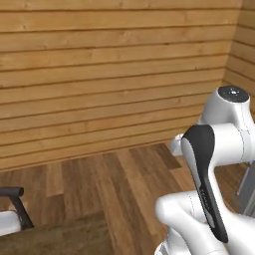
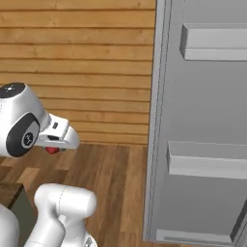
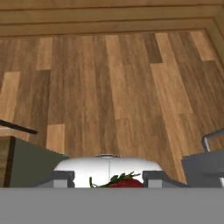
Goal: Take the strawberry from the fridge and place it on top of the pancake, located on the dining counter.
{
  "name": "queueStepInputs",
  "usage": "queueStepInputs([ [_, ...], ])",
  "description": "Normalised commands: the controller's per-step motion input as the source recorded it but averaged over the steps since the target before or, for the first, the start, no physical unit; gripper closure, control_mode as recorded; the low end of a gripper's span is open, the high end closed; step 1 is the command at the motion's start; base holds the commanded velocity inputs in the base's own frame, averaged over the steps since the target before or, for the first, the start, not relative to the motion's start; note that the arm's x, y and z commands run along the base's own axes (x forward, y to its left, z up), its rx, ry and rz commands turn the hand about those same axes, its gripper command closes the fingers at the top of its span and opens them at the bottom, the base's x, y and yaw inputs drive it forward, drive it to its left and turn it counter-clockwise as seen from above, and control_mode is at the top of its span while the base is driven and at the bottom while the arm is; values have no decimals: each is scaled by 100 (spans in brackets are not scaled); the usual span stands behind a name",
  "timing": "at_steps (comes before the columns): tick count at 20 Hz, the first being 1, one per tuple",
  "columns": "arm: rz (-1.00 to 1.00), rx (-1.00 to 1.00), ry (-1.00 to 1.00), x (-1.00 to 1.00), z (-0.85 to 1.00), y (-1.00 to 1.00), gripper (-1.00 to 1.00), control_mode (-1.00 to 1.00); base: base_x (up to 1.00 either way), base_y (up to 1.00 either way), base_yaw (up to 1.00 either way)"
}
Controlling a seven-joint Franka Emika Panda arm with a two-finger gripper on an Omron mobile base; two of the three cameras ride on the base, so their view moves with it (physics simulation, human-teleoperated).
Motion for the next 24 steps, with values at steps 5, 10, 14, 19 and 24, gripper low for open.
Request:
queueStepInputs([
  [5, 0, 0, 0, 0, 0, 0, 100, 100, 100, 8, 7],
  [10, 0, 0, 0, 0, 0, 0, 100, 100, 100, 32, 0],
  [14, 0, 0, 0, 0, 0, 0, 100, 100, 100, 13, -2],
  [19, 0, 0, 0, 0, 0, 0, 100, 100, 100, 32, 33],
  [24, 0, 0, 0, 0, 0, 0, 100, 100, 100, 17, 68],
])
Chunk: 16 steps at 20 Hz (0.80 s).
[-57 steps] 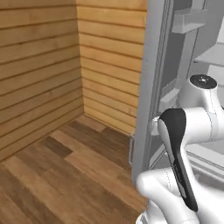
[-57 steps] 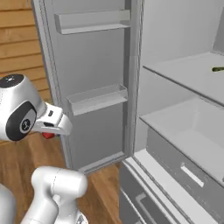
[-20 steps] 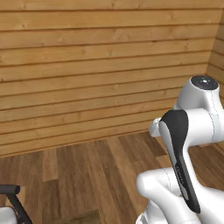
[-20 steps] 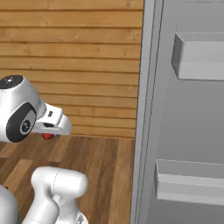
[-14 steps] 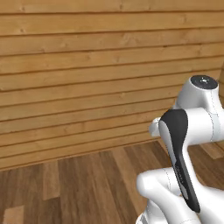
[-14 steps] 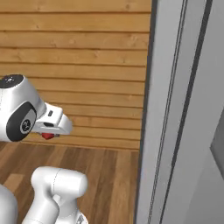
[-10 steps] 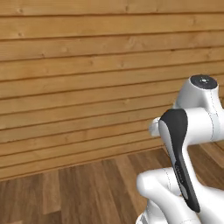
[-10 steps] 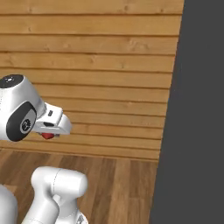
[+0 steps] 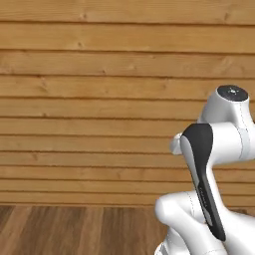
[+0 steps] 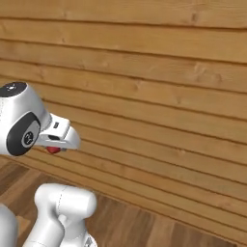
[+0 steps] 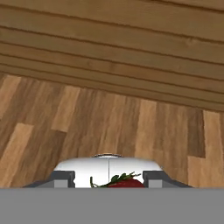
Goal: Take the strawberry from the fridge and place it on top of the pancake, located on the dining counter.
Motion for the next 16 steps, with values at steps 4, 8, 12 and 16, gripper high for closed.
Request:
queueStepInputs([
  [4, 0, 0, 0, 0, 0, 0, 100, 100, 98, 43, 64],
  [8, 0, 0, 0, 0, 0, 0, 100, 100, 92, 52, 63],
  [12, 0, 0, 0, 0, 0, 0, 100, 100, 61, 49, 72],
  [16, 0, 0, 0, 0, 0, 0, 100, 100, 24, 23, 85],
])
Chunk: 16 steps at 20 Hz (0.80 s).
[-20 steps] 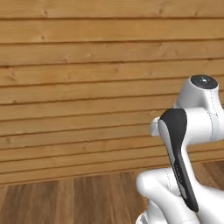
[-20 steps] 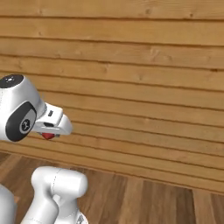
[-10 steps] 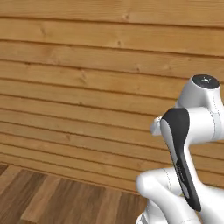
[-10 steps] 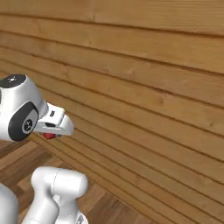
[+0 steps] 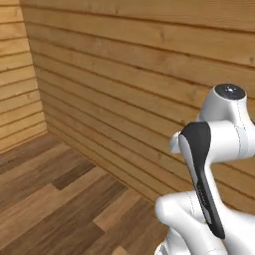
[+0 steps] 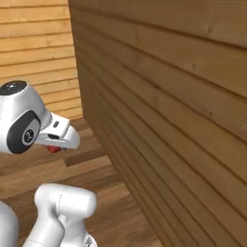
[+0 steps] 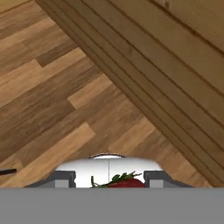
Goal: Take the strawberry from the fridge and place it on top of the pancake, located on the dining counter.
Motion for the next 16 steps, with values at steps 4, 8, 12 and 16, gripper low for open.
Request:
queueStepInputs([
  [4, 0, 0, 0, 0, 0, 0, 100, 100, 12, 24, 89],
  [8, 0, 0, 0, 0, 0, 0, 100, 100, 22, 25, 87],
  [12, 0, 0, 0, 0, 0, 0, 100, 100, 51, 18, 80],
  [16, 0, 0, 0, 0, 0, 0, 100, 100, 67, 4, 77],
])
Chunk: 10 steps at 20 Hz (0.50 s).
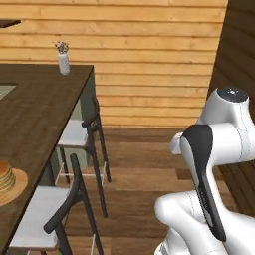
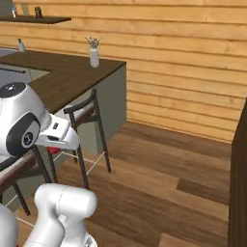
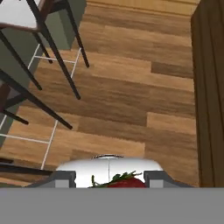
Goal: Take the strawberry from the fridge and place it on top of the pancake, located on the dining counter.
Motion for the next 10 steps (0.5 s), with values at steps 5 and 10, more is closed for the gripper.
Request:
queueStepInputs([
  [5, 0, 0, 0, 0, 0, 0, 100, 100, 61, 0, 81],
  [10, 0, 0, 0, 0, 0, 0, 100, 100, 31, 0, 92],
])
